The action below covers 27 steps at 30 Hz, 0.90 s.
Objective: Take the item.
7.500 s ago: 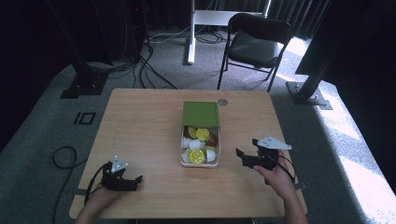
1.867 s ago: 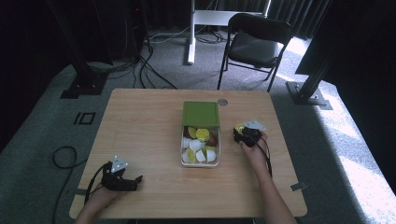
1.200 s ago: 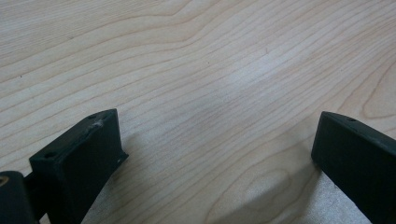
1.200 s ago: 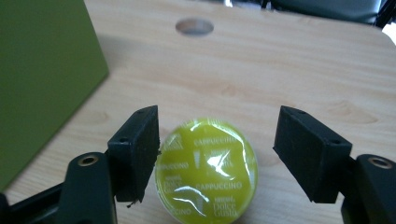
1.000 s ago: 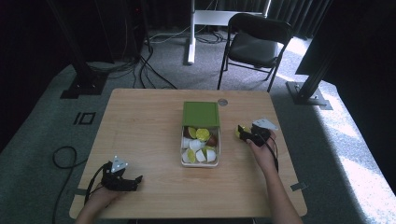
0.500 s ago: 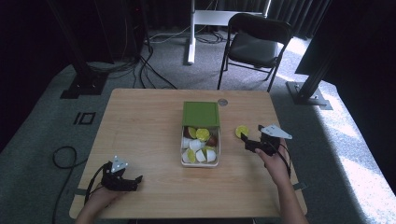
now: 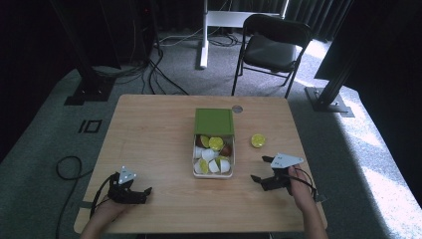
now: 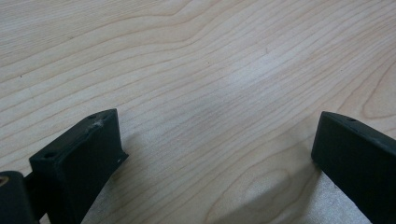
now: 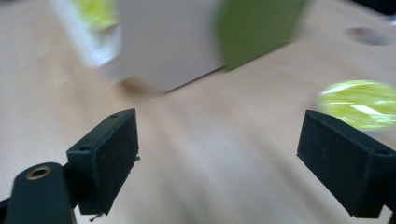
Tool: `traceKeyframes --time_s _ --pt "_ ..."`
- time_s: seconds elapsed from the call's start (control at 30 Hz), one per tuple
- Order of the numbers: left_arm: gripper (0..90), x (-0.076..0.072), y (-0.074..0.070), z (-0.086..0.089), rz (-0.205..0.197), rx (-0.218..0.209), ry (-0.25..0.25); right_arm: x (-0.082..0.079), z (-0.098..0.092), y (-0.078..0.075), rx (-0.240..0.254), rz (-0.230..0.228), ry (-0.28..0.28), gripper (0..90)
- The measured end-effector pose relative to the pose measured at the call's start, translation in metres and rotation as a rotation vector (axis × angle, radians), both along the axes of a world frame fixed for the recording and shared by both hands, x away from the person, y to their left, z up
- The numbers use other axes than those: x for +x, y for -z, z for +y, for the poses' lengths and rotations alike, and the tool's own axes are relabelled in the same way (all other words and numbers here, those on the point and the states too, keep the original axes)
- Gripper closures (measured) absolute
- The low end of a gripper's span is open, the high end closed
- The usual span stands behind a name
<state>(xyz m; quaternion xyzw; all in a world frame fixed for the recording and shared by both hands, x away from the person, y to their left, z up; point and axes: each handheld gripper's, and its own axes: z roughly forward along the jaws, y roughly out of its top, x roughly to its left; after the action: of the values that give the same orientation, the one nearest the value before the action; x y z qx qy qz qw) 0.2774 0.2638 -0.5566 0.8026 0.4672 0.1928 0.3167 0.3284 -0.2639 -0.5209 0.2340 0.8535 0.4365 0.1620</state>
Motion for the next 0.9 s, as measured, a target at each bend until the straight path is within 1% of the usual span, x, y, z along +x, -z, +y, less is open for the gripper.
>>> traceKeyframes --time_s 0.07,0.23,0.37,0.5,0.63,0.7,0.9 --pt "2.8 0.000 0.000 0.000 0.000 0.002 0.001 -0.005 0.002 0.002 -0.003 0.018 -0.052 12.2" --pt "2.8 0.000 0.000 0.000 0.001 0.002 0.001 -0.012 0.000 0.005 -0.012 0.030 -0.117 12.2" --pt "2.8 0.000 0.000 0.000 -0.001 0.001 0.000 -0.017 -0.004 0.011 -0.027 0.042 -0.133 13.5" --pt "2.8 0.000 0.000 0.000 0.000 0.000 -0.001 -0.020 -0.010 0.019 -0.032 0.059 -0.147 13.5" --pt "2.8 0.000 0.000 0.000 0.000 0.000 -0.001 -0.024 -0.016 0.026 -0.058 0.076 -0.135 13.5" --pt "2.8 0.000 0.000 0.000 0.000 0.000 -0.001 -0.026 -0.019 0.030 -0.072 0.077 -0.134 13.5" --pt "2.8 0.000 0.000 0.000 0.000 0.000 -0.001 -0.032 -0.027 0.038 -0.079 0.104 -0.146 13.5"
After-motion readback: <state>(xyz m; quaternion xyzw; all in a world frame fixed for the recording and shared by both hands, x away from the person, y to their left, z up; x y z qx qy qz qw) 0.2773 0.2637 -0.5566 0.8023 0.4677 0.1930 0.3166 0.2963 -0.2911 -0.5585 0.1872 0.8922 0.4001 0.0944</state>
